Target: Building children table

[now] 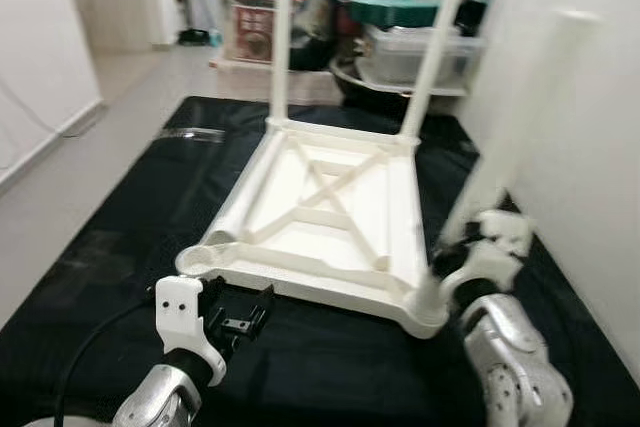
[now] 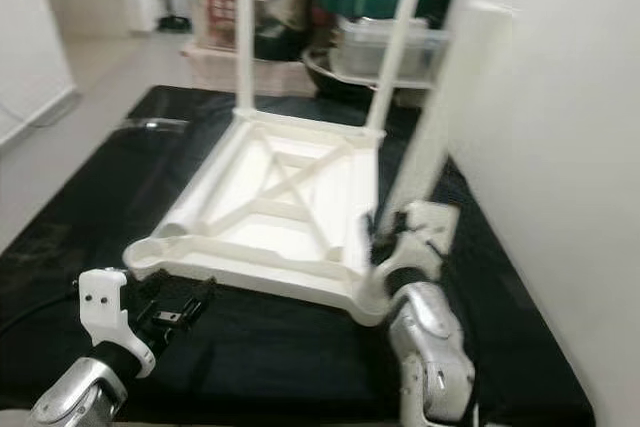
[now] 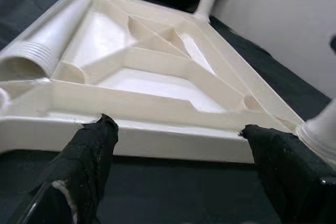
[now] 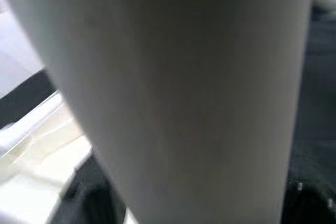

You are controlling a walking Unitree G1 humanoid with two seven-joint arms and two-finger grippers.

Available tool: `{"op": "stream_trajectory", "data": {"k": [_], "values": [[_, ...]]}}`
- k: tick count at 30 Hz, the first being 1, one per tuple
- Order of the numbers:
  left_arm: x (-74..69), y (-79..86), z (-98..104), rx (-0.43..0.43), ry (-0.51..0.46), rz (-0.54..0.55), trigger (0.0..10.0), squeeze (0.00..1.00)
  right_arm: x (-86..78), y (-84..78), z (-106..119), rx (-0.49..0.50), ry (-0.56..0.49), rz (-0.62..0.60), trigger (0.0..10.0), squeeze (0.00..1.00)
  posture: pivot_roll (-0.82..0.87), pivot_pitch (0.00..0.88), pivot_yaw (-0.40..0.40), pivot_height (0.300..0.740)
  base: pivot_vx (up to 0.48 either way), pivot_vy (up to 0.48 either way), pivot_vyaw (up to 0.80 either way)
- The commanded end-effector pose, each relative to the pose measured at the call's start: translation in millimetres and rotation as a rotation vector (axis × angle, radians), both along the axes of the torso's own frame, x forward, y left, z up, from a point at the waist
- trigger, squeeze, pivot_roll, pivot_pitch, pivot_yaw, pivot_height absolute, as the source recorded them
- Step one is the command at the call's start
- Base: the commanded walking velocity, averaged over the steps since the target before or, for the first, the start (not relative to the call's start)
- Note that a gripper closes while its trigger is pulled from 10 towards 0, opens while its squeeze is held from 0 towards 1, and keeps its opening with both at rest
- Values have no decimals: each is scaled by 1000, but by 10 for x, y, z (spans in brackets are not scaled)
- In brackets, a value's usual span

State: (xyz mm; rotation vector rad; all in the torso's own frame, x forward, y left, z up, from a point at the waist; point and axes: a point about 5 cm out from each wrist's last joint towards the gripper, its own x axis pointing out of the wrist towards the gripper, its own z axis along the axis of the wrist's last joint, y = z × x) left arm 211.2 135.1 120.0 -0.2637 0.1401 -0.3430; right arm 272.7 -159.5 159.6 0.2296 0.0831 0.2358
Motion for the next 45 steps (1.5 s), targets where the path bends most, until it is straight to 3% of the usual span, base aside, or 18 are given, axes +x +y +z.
{"op": "stream_trajectory", "data": {"k": [1, 6, 13, 14, 18, 20, 22, 24, 25, 26, 28, 31, 32, 36, 37, 41, 42, 45], "values": [[-13, 15, -70, 9, 35, -4, 10000, 0, 56, 67, 140, 31, -47, 129, 10000, 0, 119, 0, -55, 740, 0, 0, 0], [-7, 11, -76, -7, 34, 16, 10000, 0, 42, 10, 483, -20, -195, 561, 10000, 0, 124, 0, -70, 740, 0, 0, 0], [6, -11, -73, -10, 29, 5, 10000, 0, -3, 16, 379, -74, -175, 749, 10000, 0, 138, 0, -79, 740, 0, 0, 0], [3, -11, -76, -8, 30, 4, 10000, 0, -16, 51, 309, -67, -151, 805, 0, 0, 146, 0, -85, 740, 0, 0, 0], [-10, -3, -84, -4, 35, 8, 10000, 0, -31, 88, 187, -43, -101, 843, 0, 0, 152, 0, -87, 740, 0, 0, 0], [-26, 11, -81, -6, 40, 15, 10000, 0, 142, -2, -38, -72, 17, 536, 0, 0, 143, 0, -80, 740, 0, 0, 0], [-26, 11, -81, -6, 40, 15, 10000, 0, 142, -2, -38, -72, 17, 536, 0, 0, 143, 0, -80, 740, 0, 0, 0], [-25, 13, -75, -7, 40, 13, 10000, 0, 282, -176, -211, -100, 143, 211, 0, 0, 139, 0, -76, 740, 0, 0, 0], [-27, 7, -73, -6, 41, 6, 10000, 0, 298, -415, -365, -119, 256, -150, 0, 0, 132, 0, -69, 740, 0, 0, 0], [-27, 7, -73, -6, 41, 6, 10000, 0, 298, -415, -365, -119, 256, -150, 0, 0, 132, 0, -69, 740, 0, 0, 0], [-25, 19, -76, -1, 44, -1, 10000, 0, 27, -595, -524, -103, 361, -520, 0, 0, 128, 0, -62, 740, 0, 0, 0], [-26, 25, -82, 2, 45, -3, 10000, 0, -81, -561, -528, -81, 348, -551, 0, 0, 125, 0, -59, 740, 0, 0, 0], [-26, 33, -84, 5, 46, -3, 10000, 0, -141, -427, -485, -84, 313, -479, 10000, 0, 124, 0, -59, 740, 0, 0, 0], [-2, 36, -80, 5, 43, -15, 10000, 0, -137, -43, -120, -16, 92, -145, 10000, 0, 110, 0, -50, 740, 0, 0, 0], [6, 22, -81, 5, 41, -24, 10000, 0, -102, -22, 10, 23, 13, -73, 10000, 1000, 109, 0, -52, 740, 0, 0, 0], [17, -9, -92, 1, 41, -30, 10000, 0, 14, -91, 202, -7, -71, 43, 10000, 1000, 118, 0, -62, 740, 0, 0, 0], [13, -16, -91, 0, 40, -29, 10000, 0, 85, -153, 270, -32, -92, 80, 10000, 0, 122, 0, -66, 740, 0, 0, 0], [1, -23, -92, -2, 39, -21, 10000, 0, 138, -211, 403, -44, -143, 193, 10000, 0, 128, 0, -71, 740, 0, 0, 0]]}}
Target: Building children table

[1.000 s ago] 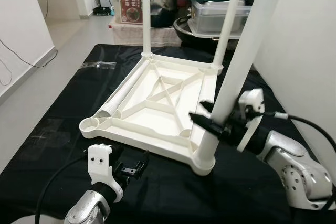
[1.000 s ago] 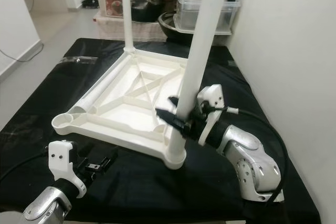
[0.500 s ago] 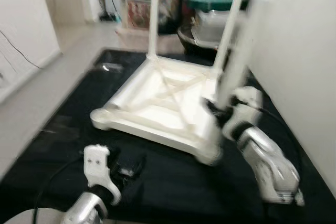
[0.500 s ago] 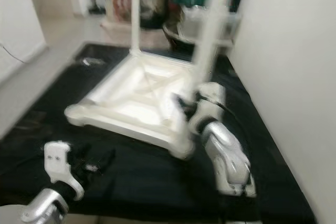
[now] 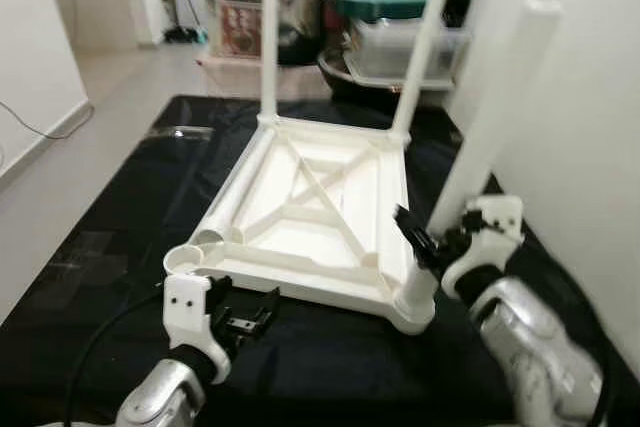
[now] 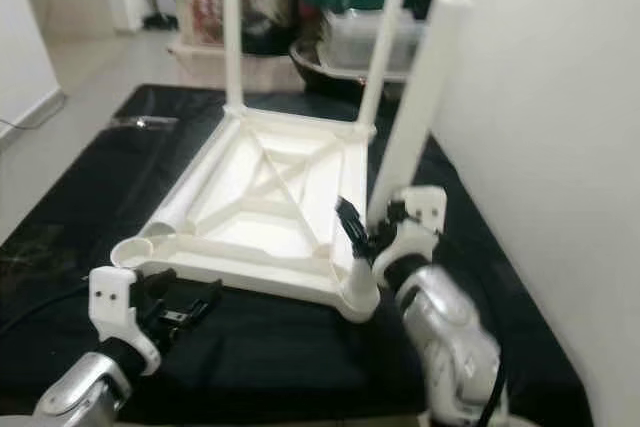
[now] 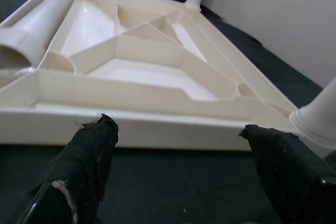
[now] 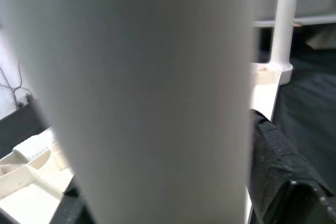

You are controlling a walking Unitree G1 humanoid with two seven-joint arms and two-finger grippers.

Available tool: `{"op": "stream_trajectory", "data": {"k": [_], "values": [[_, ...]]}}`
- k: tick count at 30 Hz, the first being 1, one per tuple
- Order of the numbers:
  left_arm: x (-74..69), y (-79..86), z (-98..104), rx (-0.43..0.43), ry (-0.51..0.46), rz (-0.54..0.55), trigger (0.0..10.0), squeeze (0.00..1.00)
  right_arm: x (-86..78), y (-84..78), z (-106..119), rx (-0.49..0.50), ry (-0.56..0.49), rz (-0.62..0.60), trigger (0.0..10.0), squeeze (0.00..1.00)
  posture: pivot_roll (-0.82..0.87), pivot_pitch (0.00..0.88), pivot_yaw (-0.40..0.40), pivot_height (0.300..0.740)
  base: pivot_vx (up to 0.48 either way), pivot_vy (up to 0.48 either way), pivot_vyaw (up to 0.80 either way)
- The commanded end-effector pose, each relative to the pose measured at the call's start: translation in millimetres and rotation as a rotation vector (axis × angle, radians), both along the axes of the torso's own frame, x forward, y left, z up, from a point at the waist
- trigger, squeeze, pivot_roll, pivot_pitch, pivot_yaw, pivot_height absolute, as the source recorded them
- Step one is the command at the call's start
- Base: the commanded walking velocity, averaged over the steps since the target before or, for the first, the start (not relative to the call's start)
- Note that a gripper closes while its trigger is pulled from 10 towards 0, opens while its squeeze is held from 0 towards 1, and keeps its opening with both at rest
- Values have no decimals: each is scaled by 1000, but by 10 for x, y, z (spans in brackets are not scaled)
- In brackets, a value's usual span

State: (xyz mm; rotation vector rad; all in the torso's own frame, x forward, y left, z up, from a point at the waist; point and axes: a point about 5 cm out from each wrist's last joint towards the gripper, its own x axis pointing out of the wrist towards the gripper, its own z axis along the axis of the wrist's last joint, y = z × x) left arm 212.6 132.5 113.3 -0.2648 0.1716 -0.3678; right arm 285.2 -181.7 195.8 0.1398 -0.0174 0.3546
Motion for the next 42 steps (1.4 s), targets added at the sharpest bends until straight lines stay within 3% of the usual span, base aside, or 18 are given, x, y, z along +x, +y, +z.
{"op": "stream_trajectory", "data": {"k": [1, 8, 11, 13, 14, 18, 19, 21, 28, 31, 32, 34, 35, 36, 37, 40, 41, 42], "values": [[-18, 4, -26, -6, 12, 13, 10000, 0, -1, 15, 94, 26, -37, 173, 10000, 0, 131, 0, -75, 740, 0, 0, 0], [17, 4, -22, -12, 4, 10, 10000, 0, -185, 174, 92, 65, -17, 636, 9961, 0, 145, 0, -92, 740, 0, 0, 0], [9, 4, -34, -12, 8, 10, 10000, 0, -324, 321, -85, 11, 13, 816, 6549, 0, 164, 0, -102, 740, 0, 0, 0], [9, 9, -36, -12, 9, 12, 10000, 0, -343, 341, -119, 3, 21, 839, 6549, 0, 164, 0, -102, 740, 0, 0, 0], [0, 18, -37, -9, 10, 16, 10000, 0, -317, 351, -185, 16, 49, 800, 0, 0, 163, 0, -98, 740, 0, 0, 0], [-15, 19, -35, -12, 15, 13, 10000, 0, -31, 236, -400, -7, 160, 424, 0, 0, 152, 0, -87, 740, 0, 0, 0], [-12, 18, -29, -12, 16, 4, 10000, 0, 176, 1, -598, -36, 288, 4, 0, 0, 142, 0, -79, 740, 0, 0, 0], [-11, 11, -28, -10, 16, -4, 10000, 0, 205, -160, -687, -45, 346, -201, 0, 0, 142, 0, -79, 740, 0, 0, 0], [-32, 21, -34, -3, 23, -11, 10000, 0, -183, -419, -926, -20, 469, -667, 0, 0, 136, 0, -71, 740, 0, 0, 0], [-44, 26, -32, 0, 25, -8, 10000, 0, -318, -274, -956, -8, 494, -635, 0, 0, 133, 0, -71, 740, 0, 0, 0], [-48, 22, -29, -8, 27, -7, 10000, 0, -302, -20, -861, 25, 433, -451, 10000, 0, 122, 0, -69, 740, 0, 0, 0], [-48, 22, -29, -8, 27, -7, 10000, 0, -302, -20, -861, 25, 433, -451, 10000, 0, 122, 0, -69, 740, 0, 0, 0], [-43, 9, -23, -13, 27, -11, 10000, 0, -295, 157, -747, 67, 363, -305, 10000, 514, 119, 0, -67, 740, 0, 0, 0], [-43, 9, -23, -13, 27, -11, 10000, 0, -295, 157, -747, 67, 363, -305, 10000, 514, 119, 0, -67, 740, 0, 0, 0], [-37, -11, -17, -16, 24, -20, 10000, 0, -271, 302, -611, 100, 304, -104, 10000, 1000, 116, 0, -68, 740, 0, 0, 0], [-33, -25, -12, -16, 23, -27, 10000, 0, -262, 387, -523, 119, 275, 16, 10000, 1000, 116, 0, -68, 740, 0, 0, 0], [-33, -44, -12, -19, 20, -29, 10000, 0, -242, 358, -216, 96, 147, 303, 10000, 0, 125, 0, -82, 740, 0, 0, 0], [-36, -52, -12, -20, 20, -28, 10000, 0, -246, 313, -88, 77, 86, 396, 10000, 0, 125, 0, -82, 740, 0, 0, 0]]}}
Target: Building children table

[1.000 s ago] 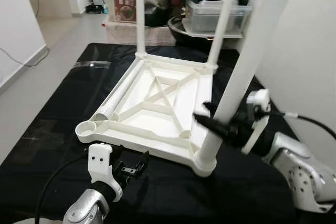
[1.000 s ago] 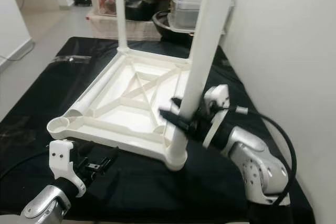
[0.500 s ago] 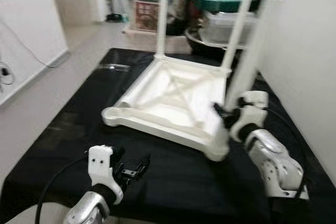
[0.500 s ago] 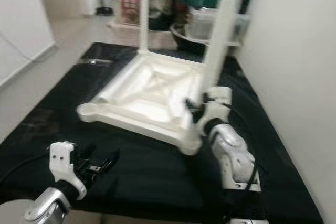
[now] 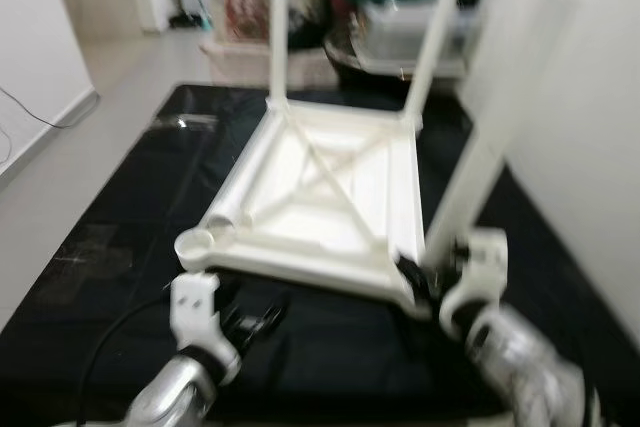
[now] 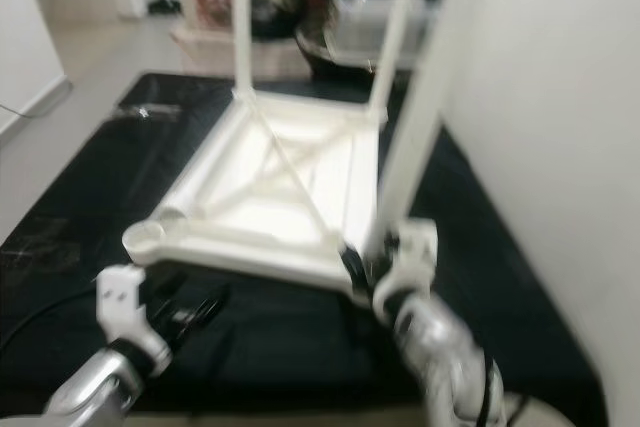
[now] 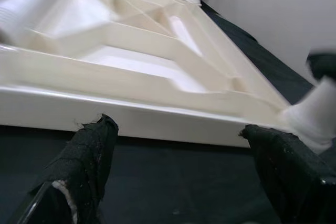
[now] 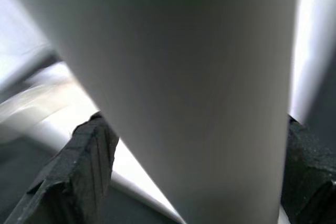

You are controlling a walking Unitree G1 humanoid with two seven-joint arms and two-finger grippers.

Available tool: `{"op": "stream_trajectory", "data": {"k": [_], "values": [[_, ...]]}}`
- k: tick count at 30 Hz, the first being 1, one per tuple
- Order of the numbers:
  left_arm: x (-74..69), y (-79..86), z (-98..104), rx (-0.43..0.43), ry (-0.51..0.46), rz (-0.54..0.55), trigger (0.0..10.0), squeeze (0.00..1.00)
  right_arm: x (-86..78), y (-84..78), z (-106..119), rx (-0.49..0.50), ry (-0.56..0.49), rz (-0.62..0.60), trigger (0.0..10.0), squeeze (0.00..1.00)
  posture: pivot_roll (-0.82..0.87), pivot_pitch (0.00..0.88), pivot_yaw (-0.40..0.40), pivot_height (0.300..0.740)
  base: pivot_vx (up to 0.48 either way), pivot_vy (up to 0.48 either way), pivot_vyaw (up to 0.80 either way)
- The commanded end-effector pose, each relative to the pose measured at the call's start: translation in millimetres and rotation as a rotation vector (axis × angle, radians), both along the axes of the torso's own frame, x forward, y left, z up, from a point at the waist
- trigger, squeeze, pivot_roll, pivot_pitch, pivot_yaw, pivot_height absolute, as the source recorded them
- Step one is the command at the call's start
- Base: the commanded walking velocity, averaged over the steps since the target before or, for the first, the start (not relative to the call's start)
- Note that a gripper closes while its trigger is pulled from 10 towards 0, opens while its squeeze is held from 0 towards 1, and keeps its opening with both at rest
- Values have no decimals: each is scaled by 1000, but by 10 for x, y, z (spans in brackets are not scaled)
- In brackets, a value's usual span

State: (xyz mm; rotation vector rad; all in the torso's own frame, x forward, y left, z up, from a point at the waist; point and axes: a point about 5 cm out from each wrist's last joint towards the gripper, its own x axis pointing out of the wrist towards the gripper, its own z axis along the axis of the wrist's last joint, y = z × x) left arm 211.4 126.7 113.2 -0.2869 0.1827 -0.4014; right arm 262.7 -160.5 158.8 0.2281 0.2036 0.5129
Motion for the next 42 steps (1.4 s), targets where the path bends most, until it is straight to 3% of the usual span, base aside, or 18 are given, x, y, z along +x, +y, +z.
{"op": "stream_trajectory", "data": {"k": [1, 8, 13, 14, 16, 17, 20, 22, 24, 25, 29, 30, 33, 34, 35, 38, 39, 42], "values": [[-24, 5, -11, 3, 9, 5, 10000, 0, -22, 102, 283, 64, -132, 212, 10000, 0, 125, 0, -82, 740, 0, 0, 0], [1, 7, -8, -10, 2, 16, 10000, 0, 121, 8, 489, -19, -269, 372, 10000, 0, 141, 0, -101, 740, 0, 0, 0], [8, 10, -17, -9, 2, 15, 10000, 0, 248, 44, 479, -49, -287, 355, 10000, 0, 146, 0, -104, 740, 0, 0, 0], [7, 15, -20, -6, 2, 16, 10000, 0, 267, 70, 460, -29, -289, 361, 3961, 0, 158, 0, -109, 740, 0, 0, 0], [7, 15, -20, -6, 2, 16, 10000, 0, 267, 70, 460, -29, -289, 361, 3961, 0, 158, 0, -109, 740, 0, 0, 0], [-2, 19, -20, -6, 3, 18, 10000, 0, 281, 71, 396, -30, -271, 323, 0, 0, 155, 0, -108, 740, 0, 0, 0], [-10, 27, -23, -7, 7, 22, 10000, 0, 366, -6, 305, -72, -222, 169, 0, 0, 153, 0, -104, 740, 0, 0, 0], [-23, 35, -24, -7, 11, 16, 10000, 0, 475, -328, 122, -193, -72, -338, 0, 0, 137, 0, -93, 740, 0, 0, 0], [-23, 35, -24, -7, 11, 16, 10000, 0, 475, -328, 122, -193, -72, -338, 0, 0, 137, 0, -93, 740, 0, 0, 0], [-30, 32, -33, -7, 18, 11, 10000, 0, 391, -516, 46, -211, 2, -618, 0, 0, 133, 0, -88, 740, 0, 0, 0], [-45, 34, -37, -4, 22, 1, 10000, 0, 107, -495, -19, -182, 69, -834, 0, 0, 130, 0, -78, 740, 0, 0, 0], [-49, 35, -38, -4, 22, -1, 10000, 0, 41, -406, -14, -142, 70, -823, 10000, 0, 130, 0, -78, 740, 0, 0, 0], [-61, 37, -33, -6, 24, 2, 10000, 0, 30, -39, 172, -18, -58, -573, 10000, 0, 123, 0, -72, 740, 0, 0, 0], [-54, 27, -28, -10, 23, -3, 10000, 0, 29, 19, 280, 33, -133, -500, 10000, 784, 116, 0, -64, 740, 0, 0, 0], [-45, 7, -22, -10, 19, -15, 10000, 0, 52, 62, 391, 62, -192, -373, 10000, 1000, 113, 0, -66, 740, 0, 0, 0], [-30, -17, -18, -11, 16, -29, 10000, 0, 122, 53, 530, 23, -237, -224, 10000, 1000, 109, 0, -64, 740, 0, 0, 0], [-23, -24, -19, -12, 15, -30, 10000, 0, 188, -6, 619, -17, -247, -168, 10000, 0, 110, 0, -68, 740, 0, 0, 0], [-18, -29, -21, -13, 16, -28, 10000, 0, 230, -57, 681, -41, -253, -147, 10000, 0, 111, 0, -71, 740, 0, 0, 0]]}}
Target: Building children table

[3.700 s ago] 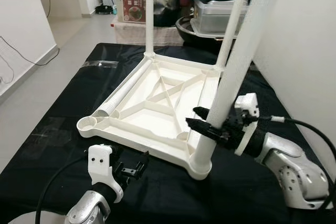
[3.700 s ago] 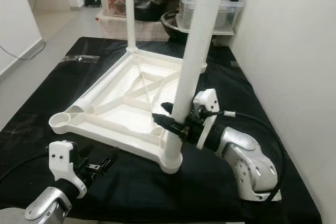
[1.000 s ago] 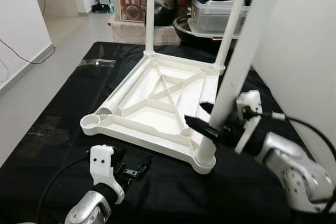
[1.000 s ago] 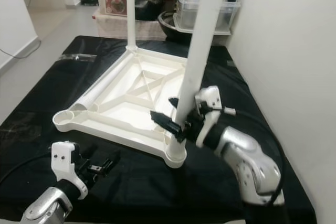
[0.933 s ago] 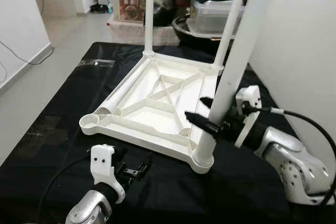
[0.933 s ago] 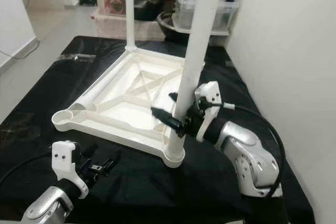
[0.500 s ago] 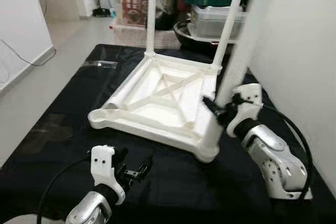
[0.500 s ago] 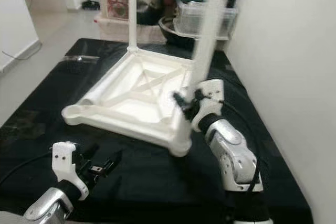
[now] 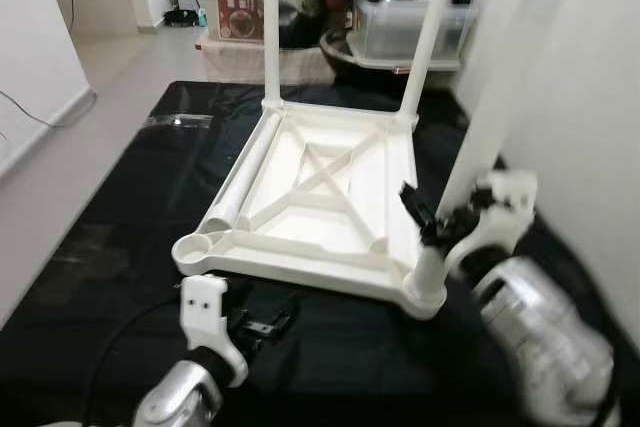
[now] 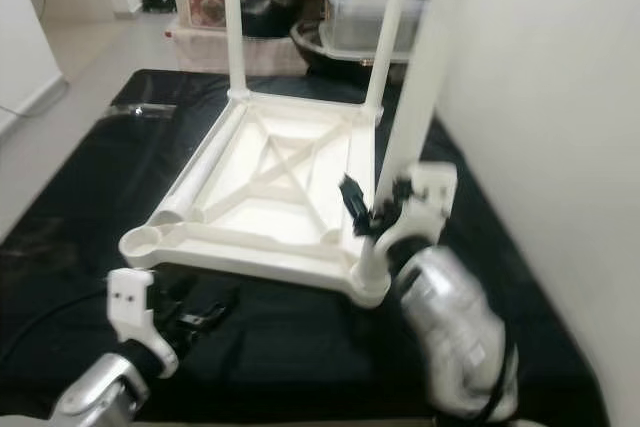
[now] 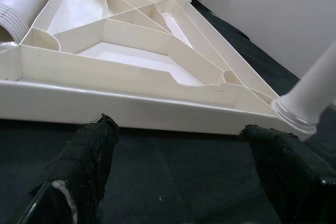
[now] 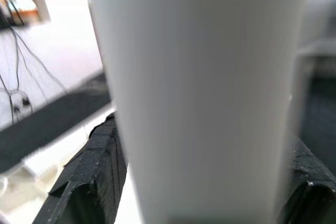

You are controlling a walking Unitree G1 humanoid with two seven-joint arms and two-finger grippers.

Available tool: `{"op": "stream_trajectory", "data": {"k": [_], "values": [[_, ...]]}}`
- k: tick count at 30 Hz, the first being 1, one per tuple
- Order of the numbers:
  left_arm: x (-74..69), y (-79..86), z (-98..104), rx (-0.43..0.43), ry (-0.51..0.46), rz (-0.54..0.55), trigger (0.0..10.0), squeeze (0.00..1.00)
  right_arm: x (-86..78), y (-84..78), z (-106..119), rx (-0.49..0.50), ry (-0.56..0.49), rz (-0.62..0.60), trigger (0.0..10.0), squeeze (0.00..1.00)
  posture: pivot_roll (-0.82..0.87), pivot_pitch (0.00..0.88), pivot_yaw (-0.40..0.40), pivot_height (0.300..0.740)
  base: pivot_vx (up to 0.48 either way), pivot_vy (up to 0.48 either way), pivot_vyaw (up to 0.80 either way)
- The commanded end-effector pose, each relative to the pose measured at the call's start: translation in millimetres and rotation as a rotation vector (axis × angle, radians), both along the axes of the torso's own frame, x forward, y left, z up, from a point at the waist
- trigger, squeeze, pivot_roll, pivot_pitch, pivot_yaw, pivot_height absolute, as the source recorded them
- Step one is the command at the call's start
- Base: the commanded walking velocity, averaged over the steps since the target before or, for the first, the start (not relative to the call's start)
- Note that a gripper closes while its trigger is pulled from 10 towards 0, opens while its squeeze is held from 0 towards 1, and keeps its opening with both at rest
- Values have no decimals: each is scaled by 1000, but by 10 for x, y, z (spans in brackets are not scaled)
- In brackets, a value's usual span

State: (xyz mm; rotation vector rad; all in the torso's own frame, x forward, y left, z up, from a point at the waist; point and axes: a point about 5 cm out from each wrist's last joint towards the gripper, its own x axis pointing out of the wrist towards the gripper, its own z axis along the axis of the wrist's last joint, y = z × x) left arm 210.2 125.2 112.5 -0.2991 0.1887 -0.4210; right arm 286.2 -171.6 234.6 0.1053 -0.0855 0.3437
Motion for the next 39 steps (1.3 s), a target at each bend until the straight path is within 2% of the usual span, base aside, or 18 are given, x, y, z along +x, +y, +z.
{"op": "stream_trajectory", "data": {"k": [1, 6, 7, 8, 9, 12, 16, 17, 18, 20, 24, 27, 28, 34, 35, 37, 38, 39], "values": [[-1, -21, -16, -2, 10, -8, 10000, 0, 17, 15, 21, 5, 18, 129, 10000, 0, 112, 0, -75, 740, 0, 0, 0], [3, -37, -14, -11, 7, 1, 10000, 0, -53, 20, 113, -44, -40, 399, 10000, 0, 119, 0, -85, 740, 0, 0, 0], [15, -44, -7, -16, 4, 3, 10000, 0, -93, 52, 64, -89, -40, 534, 6549, 0, 124, 0, -91, 740, 0, 0, 0], [25, -51, 3, -18, 0, 3, 10000, 0, -105, 87, -30, -110, -8, 634, 235, 0, 126, 0, -93, 740, 0, 0, 0], [28, -55, 7, -19, -2, 1, 10000, 0, -101, 118, -128, -123, 25, 693, 0, 0, 127, 0, -93, 740, 0, 0, 0], [29, -59, 7, -18, -3, -1, 10000, 0, -81, 135, -203, -118, 55, 708, 0, 0, 127, 0, -92, 740, 0, 0, 0], [24, -52, 3, -16, 0, 0, 10000, 0, 117, 93, -309, -110, 121, 527, 0, 0, 134, 0, -97, 740, 0, 0, 0], [22, -46, 2, -16, 1, 2, 10000, 0, 329, -46, -385, -78, 202, 211, 0, 0, 128, 0, -95, 740, 0, 0, 0], [22, -46, 2, -16, 1, 2, 10000, 0, 329, -46, -385, -78, 202, 211, 0, 0, 128, 0, -95, 740, 0, 0, 0], [14, -43, 5, -19, 4, 1, 10000, 0, 431, -384, -599, -17, 347, -345, 0, 0, 125, 0, -93, 740, 0, 0, 0], [15, -40, 13, -22, 5, 0, 10000, 0, 203, -541, -775, 38, 409, -663, 0, 0, 124, 0, -89, 740, 0, 0, 0], [5, -31, 12, -19, 10, -5, 10000, 0, -7, -391, -839, 68, 421, -692, 0, 0, 107, 0, -67, 740, 0, 0, 0], [0, -28, 3, -17, 17, -17, 10000, 0, -124, -58, -786, 87, 390, -537, 10000, 0, 100, 0, -60, 740, 0, 0, 0], [0, -34, 0, -16, 20, -30, 10000, 0, -147, 118, -677, 99, 317, -405, 10000, 0, 100, 0, -60, 740, 0, 0, 0], [4, -43, -3, -19, 21, -33, 10000, 0, -103, 105, -623, 124, 310, -355, 10000, 1000, 91, 0, -56, 740, 0, 0, 0], [11, -54, -5, -22, 20, -35, 10000, 0, -19, 52, -521, 115, 277, -278, 10000, 1000, 92, 0, -62, 740, 0, 0, 0], [17, -64, -4, -25, 19, -36, 10000, 0, 70, -1, -366, 141, 248, -165, 10000, 0, 95, 0, -66, 740, 0, 0, 0], [19, -69, -5, -27, 18, -37, 10000, 0, 119, -39, -196, 144, 189, -49, 10000, 0, 95, 0, -66, 740, 0, 0, 0]]}}
